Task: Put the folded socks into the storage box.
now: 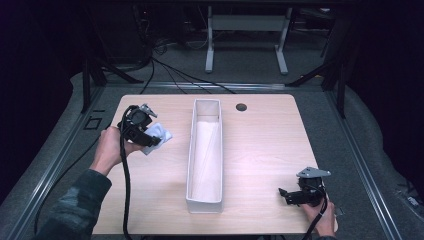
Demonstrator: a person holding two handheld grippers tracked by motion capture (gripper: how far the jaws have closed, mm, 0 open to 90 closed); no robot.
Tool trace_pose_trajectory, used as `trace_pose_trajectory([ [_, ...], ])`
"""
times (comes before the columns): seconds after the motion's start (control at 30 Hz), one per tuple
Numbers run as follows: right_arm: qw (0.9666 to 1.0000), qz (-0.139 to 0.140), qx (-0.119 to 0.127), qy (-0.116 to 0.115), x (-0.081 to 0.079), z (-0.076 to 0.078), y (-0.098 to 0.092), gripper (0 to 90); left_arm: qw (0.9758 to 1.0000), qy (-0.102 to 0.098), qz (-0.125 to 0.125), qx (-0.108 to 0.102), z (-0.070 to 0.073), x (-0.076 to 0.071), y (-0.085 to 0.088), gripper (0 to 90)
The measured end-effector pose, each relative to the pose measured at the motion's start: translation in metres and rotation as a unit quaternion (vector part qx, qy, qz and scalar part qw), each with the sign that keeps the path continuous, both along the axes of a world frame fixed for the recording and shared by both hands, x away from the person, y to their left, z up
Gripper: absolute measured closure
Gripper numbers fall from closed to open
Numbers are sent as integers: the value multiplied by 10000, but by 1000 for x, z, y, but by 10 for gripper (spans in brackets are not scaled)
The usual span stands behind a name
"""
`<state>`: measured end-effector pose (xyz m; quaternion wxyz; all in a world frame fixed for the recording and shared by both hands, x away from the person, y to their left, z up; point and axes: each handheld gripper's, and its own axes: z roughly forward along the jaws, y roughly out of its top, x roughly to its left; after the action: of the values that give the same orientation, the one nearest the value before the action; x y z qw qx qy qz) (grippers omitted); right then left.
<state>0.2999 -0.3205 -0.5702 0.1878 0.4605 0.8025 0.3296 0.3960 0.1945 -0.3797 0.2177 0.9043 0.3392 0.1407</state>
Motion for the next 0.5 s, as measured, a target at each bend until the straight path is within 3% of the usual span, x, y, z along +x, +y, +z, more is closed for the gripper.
trace_pose_trajectory([
  [0.5,10000,9,2,3,0,0,0,0,9988,-159,-458,-26,22,-2,-24,547],
])
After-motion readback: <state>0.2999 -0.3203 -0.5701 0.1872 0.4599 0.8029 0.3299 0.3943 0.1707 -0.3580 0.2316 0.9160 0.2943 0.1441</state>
